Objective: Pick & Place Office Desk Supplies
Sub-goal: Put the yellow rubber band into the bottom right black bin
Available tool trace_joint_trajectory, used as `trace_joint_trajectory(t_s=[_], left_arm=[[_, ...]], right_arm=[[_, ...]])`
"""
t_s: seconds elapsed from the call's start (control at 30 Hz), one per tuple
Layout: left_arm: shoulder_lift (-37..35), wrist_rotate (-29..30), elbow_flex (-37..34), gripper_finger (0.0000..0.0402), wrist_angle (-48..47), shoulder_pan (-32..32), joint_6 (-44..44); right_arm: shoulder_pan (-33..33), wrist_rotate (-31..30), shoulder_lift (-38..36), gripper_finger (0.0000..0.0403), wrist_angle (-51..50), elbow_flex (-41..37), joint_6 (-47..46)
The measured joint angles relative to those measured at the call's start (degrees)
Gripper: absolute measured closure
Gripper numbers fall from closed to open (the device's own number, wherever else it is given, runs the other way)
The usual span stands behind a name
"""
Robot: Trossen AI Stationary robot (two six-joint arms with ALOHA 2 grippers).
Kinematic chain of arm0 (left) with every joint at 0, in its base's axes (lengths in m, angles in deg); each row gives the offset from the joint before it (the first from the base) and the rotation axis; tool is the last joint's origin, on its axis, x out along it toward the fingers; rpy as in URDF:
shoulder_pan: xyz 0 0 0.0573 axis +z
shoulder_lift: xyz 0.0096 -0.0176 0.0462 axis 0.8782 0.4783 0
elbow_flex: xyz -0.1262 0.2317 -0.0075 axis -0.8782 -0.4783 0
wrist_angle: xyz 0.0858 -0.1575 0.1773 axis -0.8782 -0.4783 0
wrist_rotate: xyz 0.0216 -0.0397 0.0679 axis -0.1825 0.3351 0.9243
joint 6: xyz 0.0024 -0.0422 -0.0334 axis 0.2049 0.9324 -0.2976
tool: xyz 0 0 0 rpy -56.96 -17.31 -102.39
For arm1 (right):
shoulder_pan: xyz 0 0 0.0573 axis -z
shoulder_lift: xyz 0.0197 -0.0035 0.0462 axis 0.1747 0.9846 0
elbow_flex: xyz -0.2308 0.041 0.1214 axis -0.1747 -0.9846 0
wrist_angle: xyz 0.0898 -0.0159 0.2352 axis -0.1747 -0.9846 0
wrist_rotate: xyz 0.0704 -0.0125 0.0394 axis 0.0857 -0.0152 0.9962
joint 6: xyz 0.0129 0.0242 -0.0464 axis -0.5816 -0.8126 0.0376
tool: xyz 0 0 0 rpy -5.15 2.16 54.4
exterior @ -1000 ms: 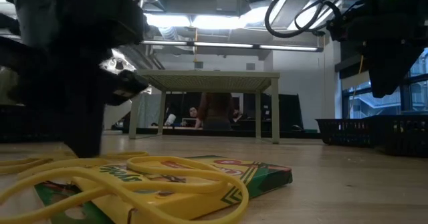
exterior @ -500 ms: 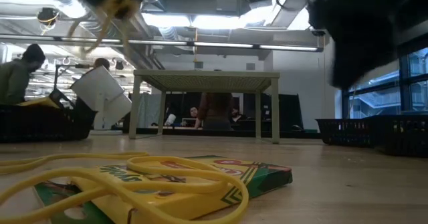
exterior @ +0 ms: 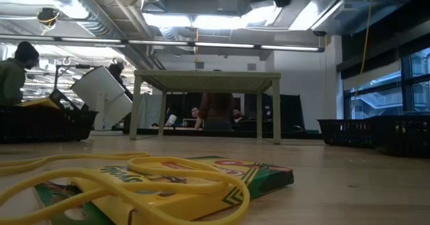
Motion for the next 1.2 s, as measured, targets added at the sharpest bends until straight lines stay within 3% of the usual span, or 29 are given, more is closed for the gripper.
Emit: trace_joint_trajectory(t_s=[0.4, 0.87, 1.03, 1.2], left_arm=[[0.0, 0.0, 0.1, 0.0400, 14.6, 5.4, -16.4], [0.0, -2.1, 0.1, 0.0400, 20.4, 10.1, -20.6], [0.0, -2.1, 0.1, 0.0400, 20.4, 11.1, -20.7], [0.0, -2.1, 0.1, 0.0400, 20.4, 11.6, -20.7]], right_arm=[[2.4, 10.9, 2.8, 0.0136, 10.3, 0.0, 1.2], [5.0, 11.3, 4.5, 0.0139, 15.5, 0.0, 1.5], [5.0, 11.1, 4.5, 0.0179, 16.6, 0.0, 1.6], [5.0, 11.1, 4.5, 0.0263, 16.4, 0.0, 1.0]])
